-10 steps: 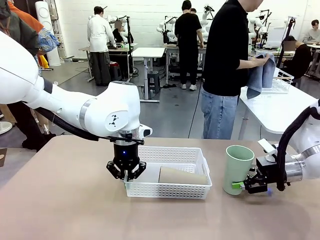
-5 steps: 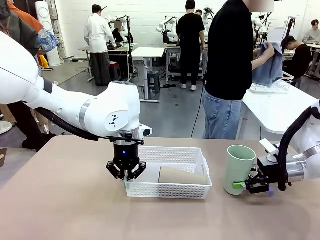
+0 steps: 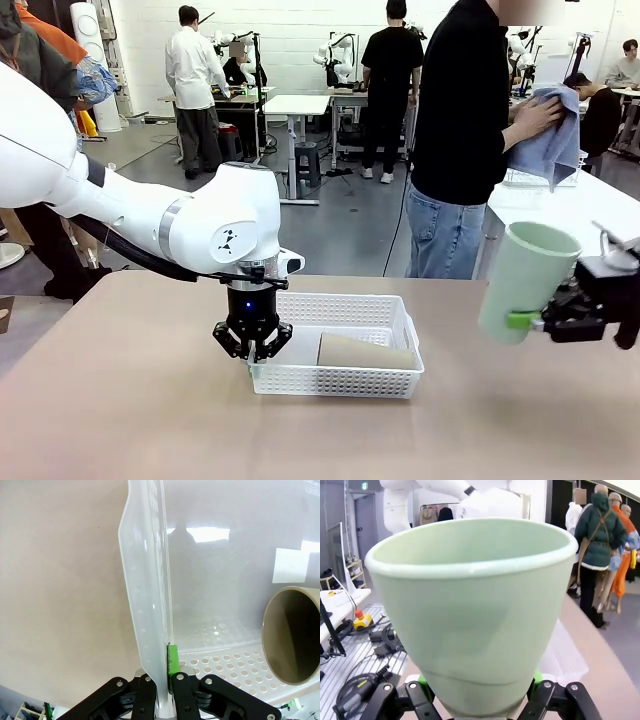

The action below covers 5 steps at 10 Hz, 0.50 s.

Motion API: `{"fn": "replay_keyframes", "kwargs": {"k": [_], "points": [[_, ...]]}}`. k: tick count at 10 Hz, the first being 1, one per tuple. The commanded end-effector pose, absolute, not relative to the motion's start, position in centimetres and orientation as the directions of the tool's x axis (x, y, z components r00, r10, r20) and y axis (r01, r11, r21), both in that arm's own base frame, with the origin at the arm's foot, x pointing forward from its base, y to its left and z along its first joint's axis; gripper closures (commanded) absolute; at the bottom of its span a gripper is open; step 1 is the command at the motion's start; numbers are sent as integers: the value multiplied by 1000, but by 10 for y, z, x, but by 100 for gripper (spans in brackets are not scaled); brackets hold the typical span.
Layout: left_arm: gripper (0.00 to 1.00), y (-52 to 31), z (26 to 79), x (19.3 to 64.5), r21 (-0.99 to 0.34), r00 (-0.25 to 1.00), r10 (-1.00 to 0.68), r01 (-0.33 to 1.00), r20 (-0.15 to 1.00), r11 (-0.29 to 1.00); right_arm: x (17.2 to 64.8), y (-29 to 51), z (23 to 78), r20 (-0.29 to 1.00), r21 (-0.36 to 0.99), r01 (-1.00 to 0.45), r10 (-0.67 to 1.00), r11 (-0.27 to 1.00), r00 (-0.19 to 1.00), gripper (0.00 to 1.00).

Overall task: Clean and organize the cups into the basket.
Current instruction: Pick up the Reusable plastic cup from the right side of the table and stack it inside the Organizing basket in the center of the table.

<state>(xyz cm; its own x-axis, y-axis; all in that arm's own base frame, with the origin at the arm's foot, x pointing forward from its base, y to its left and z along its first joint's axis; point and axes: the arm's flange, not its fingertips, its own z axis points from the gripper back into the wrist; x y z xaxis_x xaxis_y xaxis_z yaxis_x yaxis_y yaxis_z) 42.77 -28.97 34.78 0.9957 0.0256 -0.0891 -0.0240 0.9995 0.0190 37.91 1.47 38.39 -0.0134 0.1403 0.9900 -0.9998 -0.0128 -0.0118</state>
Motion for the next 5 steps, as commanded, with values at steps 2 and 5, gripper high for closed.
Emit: {"fn": "replay_keyframes", "kwargs": {"k": [2,5], "points": [[100,-289,347,425,23,996,25,-23,-88,999,379,15,384,990,-12,-1000,140,-13,-13,100],[100,-289,347,425,23,996,25,-23,-88,999,379,15,384,990,-12,-1000,140,-13,-13,100]]}}
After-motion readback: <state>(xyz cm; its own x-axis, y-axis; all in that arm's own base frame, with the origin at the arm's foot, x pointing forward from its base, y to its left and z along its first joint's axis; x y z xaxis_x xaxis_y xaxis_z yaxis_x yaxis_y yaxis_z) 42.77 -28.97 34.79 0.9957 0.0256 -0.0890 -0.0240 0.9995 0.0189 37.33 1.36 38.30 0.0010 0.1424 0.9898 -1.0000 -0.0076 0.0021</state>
